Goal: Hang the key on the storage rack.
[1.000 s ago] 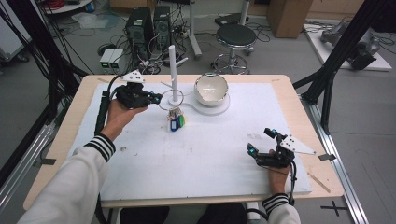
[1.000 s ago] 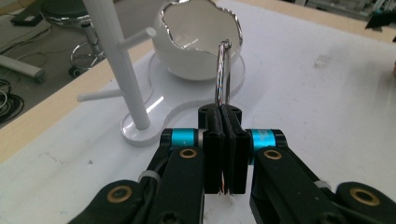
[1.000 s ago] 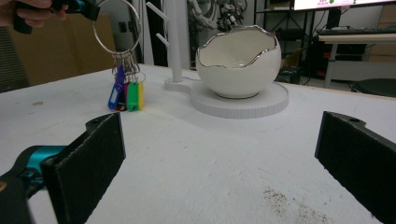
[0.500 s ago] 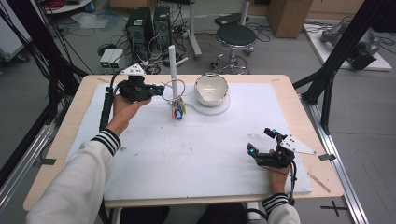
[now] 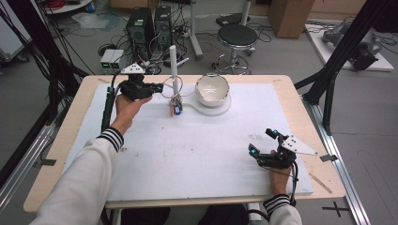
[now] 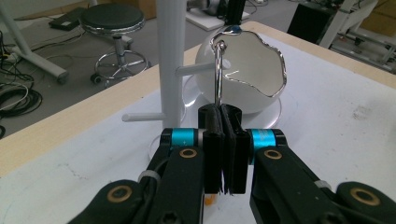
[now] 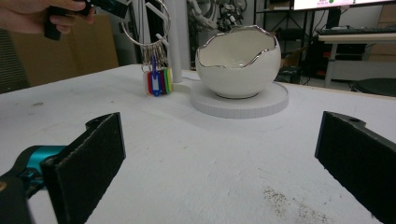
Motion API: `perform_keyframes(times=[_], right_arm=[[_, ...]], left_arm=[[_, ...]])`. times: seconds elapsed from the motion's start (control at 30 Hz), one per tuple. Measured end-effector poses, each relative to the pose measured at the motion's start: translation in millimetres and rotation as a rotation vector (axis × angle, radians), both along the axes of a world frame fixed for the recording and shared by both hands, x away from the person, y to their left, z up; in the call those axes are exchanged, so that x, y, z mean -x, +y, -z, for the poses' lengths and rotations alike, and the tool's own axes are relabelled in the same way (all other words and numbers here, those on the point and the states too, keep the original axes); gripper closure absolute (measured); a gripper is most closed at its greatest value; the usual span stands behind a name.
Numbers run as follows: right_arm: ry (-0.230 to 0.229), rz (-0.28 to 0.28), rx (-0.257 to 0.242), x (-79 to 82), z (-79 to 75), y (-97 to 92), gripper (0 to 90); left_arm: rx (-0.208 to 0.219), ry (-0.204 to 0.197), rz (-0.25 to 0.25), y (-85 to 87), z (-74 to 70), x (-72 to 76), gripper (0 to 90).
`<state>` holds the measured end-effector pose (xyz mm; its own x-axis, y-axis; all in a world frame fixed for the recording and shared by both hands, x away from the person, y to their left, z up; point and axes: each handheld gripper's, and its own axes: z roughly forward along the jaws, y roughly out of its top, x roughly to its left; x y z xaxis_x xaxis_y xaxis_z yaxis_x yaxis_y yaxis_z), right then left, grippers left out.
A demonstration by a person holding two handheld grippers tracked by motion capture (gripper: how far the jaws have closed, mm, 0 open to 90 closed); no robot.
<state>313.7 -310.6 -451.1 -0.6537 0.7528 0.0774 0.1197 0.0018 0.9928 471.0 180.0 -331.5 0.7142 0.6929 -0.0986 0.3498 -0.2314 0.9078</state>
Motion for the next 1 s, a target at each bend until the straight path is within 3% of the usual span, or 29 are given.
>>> perform_keyframes(times=[0.2, 0.5, 0.67, 0.83, 0.87, 0.9, 0.93, 0.97, 1.0], right_arm=[[-0.001, 0.0, 0.002, -0.1, 0.0, -0.1, 1.2], [-0.005, 0.001, 0.001, -0.4, 0.0, -0.4, 1.2], [0.002, 0.0, -0.001, 0.0, 0.0, -0.1, 1.2], [-0.004, 0.001, 0.002, -0.4, 0.0, -0.4, 1.2], [-0.005, 0.001, 0.001, -0.5, 0.1, -0.4, 1.2], [-0.005, 0.0, 0.002, -0.5, 0.0, -0.5, 1.2], [-0.005, 0.0, 0.002, -0.5, 0.0, -0.5, 1.2], [-0.004, 0.0, 0.002, -0.5, 0.0, -0.7, 1.2], [-0.004, 0.0, 0.002, -0.5, 0.0, -0.7, 1.2]], left_arm=[[0.008, 0.015, -0.025, 1.3, 4.4, -4.5, 87.5], [-0.022, 0.035, -0.034, 0.8, 11.3, -9.5, 87.4], [-0.038, 0.023, -0.041, -1.4, 12.8, -10.4, 87.3], [-0.07, -0.003, -0.045, -1.2, 13.2, -10.4, 86.2], [-0.076, -0.037, -0.042, -0.5, 12.4, -8.6, 84.9], [-0.076, -0.037, -0.042, -0.5, 12.4, -8.6, 79.4], [-0.074, -0.054, -0.041, -0.1, 11.6, -7.2, 79.4], [-0.081, -0.068, -0.041, 0.7, 10.5, -5.5, 67.4], [-0.091, -0.078, -0.038, 1.7, 9.5, -3.7, 67.4]])
